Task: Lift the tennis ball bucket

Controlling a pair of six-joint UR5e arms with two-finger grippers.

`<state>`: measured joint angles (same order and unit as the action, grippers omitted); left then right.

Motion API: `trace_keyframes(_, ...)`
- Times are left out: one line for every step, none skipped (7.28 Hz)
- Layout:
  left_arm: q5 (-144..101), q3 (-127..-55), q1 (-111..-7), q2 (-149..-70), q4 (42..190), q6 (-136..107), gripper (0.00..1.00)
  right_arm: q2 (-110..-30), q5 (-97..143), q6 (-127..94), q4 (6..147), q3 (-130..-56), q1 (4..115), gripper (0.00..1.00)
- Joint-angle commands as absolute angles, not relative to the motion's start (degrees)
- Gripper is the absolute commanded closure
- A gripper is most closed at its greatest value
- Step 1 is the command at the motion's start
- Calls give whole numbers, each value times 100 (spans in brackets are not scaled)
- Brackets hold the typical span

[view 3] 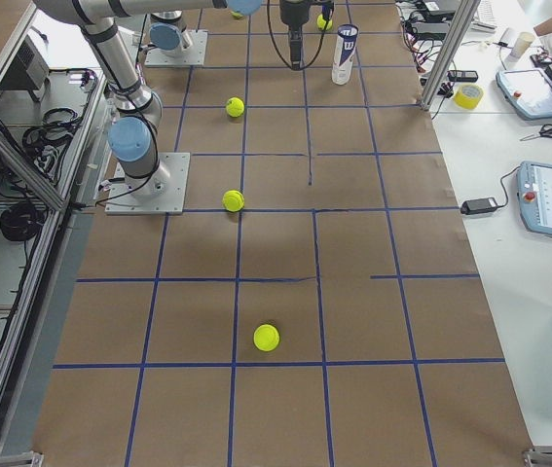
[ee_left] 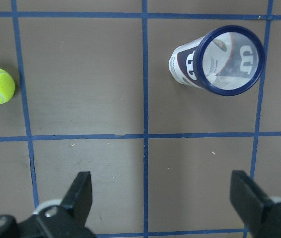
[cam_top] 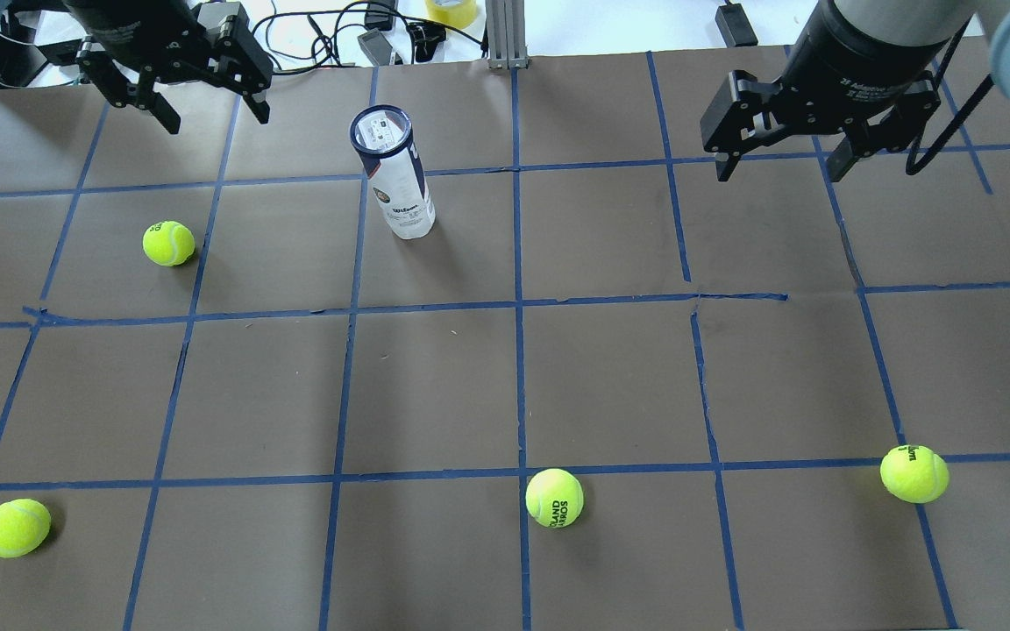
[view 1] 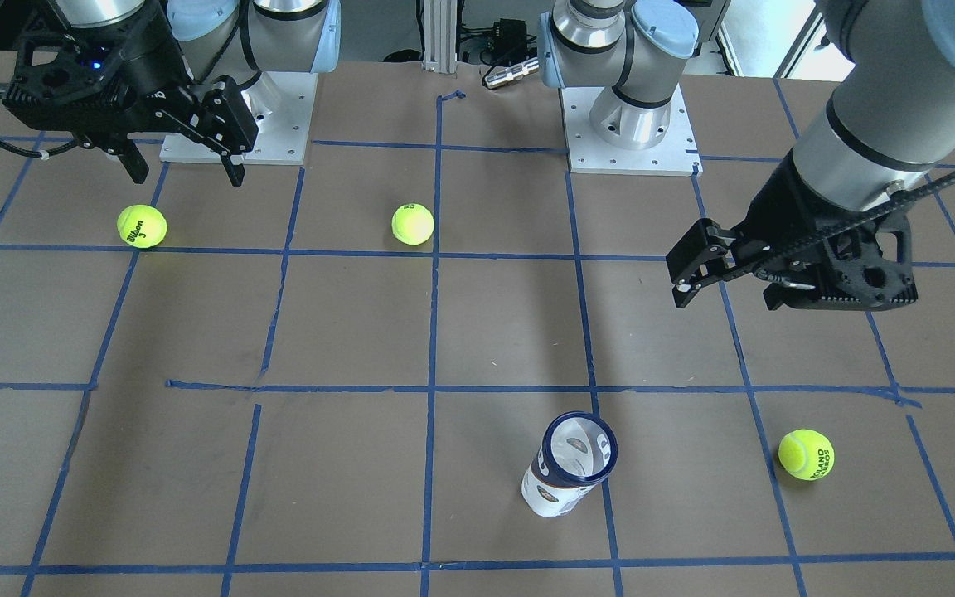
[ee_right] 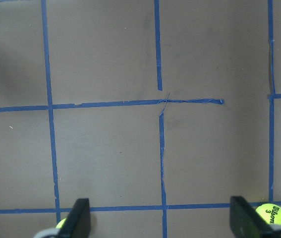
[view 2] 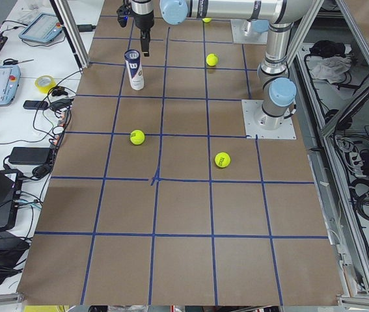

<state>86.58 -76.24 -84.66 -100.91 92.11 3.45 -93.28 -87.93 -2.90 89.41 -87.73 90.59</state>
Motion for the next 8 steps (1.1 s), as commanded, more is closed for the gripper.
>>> trace_keyframes(8727,-8050,-8394,-9670,9176,387,0,-9273,-8763,-299,8965,-8614,9062,0)
trace_keyframes(9015,-8094,-8359,-9555,9176,387,0,-9203,-8763,-299,8965,-8509,9062,0)
trace_keyframes(9070,-8182,-8358,-9510,9150,308,0,-9133,-8771,-299,8956,-8412,9062,0)
trace_keyframes(9070,-8270,-8367,-9440,9141,299,0,-9097,-8763,-299,8956,-8359,9062,0)
trace_keyframes(9079,-8392,-8367,-9352,9115,290,0,-9071,-8763,-299,8956,-8324,9062,0)
trace_keyframes(9088,-8428,-8367,-9291,9062,264,0,-9053,-8763,-299,8956,-8323,9062,0)
trace_keyframes(9070,-8446,-8367,-9264,9062,255,0,-9053,-8754,-299,8956,-8315,9053,0)
trace_keyframes(9001,-8455,-8385,-9264,9062,264,0,-9053,-8754,-299,8965,-8314,9053,0)
